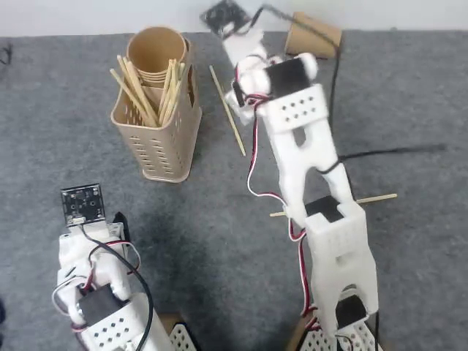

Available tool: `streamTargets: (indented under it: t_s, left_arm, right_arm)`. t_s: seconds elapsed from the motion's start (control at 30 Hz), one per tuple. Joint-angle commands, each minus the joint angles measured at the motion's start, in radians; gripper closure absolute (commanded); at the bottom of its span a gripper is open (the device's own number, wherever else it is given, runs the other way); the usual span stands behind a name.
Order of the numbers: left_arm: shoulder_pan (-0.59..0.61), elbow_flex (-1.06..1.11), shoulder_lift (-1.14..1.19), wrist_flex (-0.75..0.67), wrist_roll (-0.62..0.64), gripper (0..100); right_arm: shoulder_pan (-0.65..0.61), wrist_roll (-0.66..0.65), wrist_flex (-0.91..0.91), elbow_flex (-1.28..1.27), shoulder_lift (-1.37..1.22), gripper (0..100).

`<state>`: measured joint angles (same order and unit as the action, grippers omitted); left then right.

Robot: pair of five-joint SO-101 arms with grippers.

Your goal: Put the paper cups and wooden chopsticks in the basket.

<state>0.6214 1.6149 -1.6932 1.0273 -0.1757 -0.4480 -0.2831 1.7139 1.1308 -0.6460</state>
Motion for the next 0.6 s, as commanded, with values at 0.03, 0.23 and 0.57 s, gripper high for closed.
streamTargets:
  t_s: [0.03, 0.23, 0.57]
  left_arm:
    - [-0.003, 0.002, 0.003, -0.020, -0.012, 79]
    - [-0.003, 0.002, 0.003, -0.020, -0.012, 79]
    - [-0.003, 0.002, 0.003, -0.020, -0.012, 79]
  right_arm:
    - [-0.001, -0.011, -0.166, -0.121, -0.059, 88.3]
    - [0.036, -0.014, -0.309, -0.141, -0.243, 88.4]
    - [-0.025, -0.015, -0.320, -0.055, -0.351, 88.4]
